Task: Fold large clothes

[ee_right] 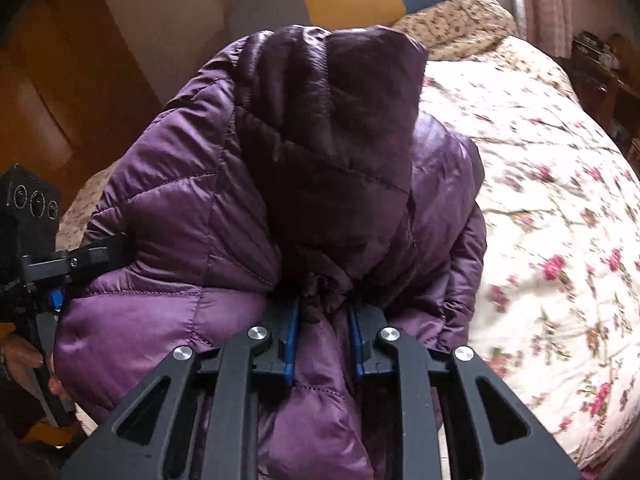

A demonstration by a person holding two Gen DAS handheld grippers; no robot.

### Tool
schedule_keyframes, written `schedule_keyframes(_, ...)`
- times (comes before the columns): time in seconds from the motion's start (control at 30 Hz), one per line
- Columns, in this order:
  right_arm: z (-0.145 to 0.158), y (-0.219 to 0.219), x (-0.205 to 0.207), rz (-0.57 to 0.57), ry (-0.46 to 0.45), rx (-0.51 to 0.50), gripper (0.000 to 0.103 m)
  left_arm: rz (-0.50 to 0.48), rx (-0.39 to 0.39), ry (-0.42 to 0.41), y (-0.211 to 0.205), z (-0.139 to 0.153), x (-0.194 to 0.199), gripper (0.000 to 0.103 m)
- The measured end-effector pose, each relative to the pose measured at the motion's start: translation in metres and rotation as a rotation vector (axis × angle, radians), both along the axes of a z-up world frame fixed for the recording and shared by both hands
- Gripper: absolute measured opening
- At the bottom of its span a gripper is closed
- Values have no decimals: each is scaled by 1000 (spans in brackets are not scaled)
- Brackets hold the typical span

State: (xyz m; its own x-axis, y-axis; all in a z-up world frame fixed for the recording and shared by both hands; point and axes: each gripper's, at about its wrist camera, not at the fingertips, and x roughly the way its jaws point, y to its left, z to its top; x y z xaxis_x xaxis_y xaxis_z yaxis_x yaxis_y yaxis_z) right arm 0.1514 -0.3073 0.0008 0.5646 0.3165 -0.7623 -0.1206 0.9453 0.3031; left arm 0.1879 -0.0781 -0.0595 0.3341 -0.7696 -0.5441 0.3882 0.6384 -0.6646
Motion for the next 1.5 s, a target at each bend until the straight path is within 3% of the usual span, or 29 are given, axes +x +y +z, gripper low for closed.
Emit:
schedule_keyframes(0.17,9,56,20,105,-34,27,17,76,4,-35,46,12,-8,67)
schedule_keyframes(0.43,22,163,53,293,-76,56,17,255,67,-85,167,31,-34,67)
schedule_keyframes(0.67,21,234,73,406,-99,-8,17,412,113,-94,250,27,-57,67)
schedule_keyframes(0.83,-3,236,59,394,-47,-35,18,417,137,-35,251,-2,-74,68)
schedule_keyframes(1.0,-22,232,43,359,-30,-47,20,425,181,-12,249,-13,-83,74)
schedule_keyframes(1.13,-40,225,57,331,-13,18,20,440,246,-25,240,-13,-84,74)
schedule_keyframes(1.3,-35,228,61,322,-22,-29,21,500,262,-17,236,-15,-92,75)
schedule_keyframes(1.5,-21,244,46,285,-48,-124,29,586,337,-38,228,-2,-99,78)
